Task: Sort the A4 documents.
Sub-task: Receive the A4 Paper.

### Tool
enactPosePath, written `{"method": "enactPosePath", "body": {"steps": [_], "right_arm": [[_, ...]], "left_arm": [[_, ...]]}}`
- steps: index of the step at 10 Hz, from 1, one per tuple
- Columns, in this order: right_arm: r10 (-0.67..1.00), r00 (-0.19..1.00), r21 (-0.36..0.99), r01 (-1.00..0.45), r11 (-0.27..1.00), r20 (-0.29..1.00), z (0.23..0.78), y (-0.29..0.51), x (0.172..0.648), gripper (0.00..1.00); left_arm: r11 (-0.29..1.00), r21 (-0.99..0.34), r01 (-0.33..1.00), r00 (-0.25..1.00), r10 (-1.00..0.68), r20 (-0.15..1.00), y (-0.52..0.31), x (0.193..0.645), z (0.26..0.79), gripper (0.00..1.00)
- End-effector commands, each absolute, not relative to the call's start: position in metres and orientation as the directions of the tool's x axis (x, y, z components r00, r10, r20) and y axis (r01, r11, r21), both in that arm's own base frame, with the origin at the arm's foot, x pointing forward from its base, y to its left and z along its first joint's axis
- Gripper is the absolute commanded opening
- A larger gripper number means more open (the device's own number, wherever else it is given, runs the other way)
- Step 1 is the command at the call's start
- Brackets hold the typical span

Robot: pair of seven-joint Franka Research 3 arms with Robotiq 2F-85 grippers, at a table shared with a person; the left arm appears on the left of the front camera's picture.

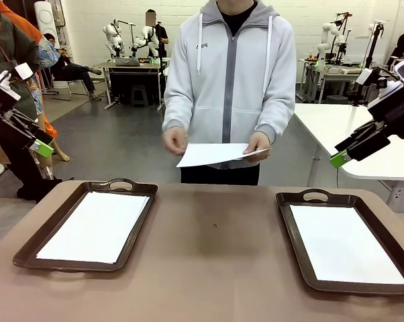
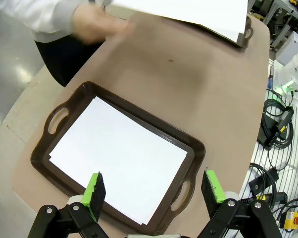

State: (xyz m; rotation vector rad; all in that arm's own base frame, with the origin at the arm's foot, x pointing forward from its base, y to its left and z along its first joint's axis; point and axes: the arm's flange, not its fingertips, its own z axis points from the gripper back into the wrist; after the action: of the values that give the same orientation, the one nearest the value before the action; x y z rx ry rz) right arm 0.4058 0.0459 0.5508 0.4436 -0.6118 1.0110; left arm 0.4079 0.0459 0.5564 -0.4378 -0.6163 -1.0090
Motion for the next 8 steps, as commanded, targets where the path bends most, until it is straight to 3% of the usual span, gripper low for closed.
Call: {"method": "enactPosePath", "body": {"steps": [1, 8], "right_arm": [[0.651, 0.392, 0.058, -0.88, 0.472, 0.65, 0.5506, 0.0466, 0.4055, 1.0], [0.651, 0.392, 0.058, -0.88, 0.472, 0.65, 0.5506, 0.0466, 0.4055, 1.0]], "left_arm": [[0.468, -0.046, 0.882, 0.38, -0.653, 0.655, 0.0457, 0.4081, 0.5577, 1.0], [0.468, -0.046, 0.882, 0.38, -0.653, 0.655, 0.0457, 0.4081, 0.5577, 1.0]]}}
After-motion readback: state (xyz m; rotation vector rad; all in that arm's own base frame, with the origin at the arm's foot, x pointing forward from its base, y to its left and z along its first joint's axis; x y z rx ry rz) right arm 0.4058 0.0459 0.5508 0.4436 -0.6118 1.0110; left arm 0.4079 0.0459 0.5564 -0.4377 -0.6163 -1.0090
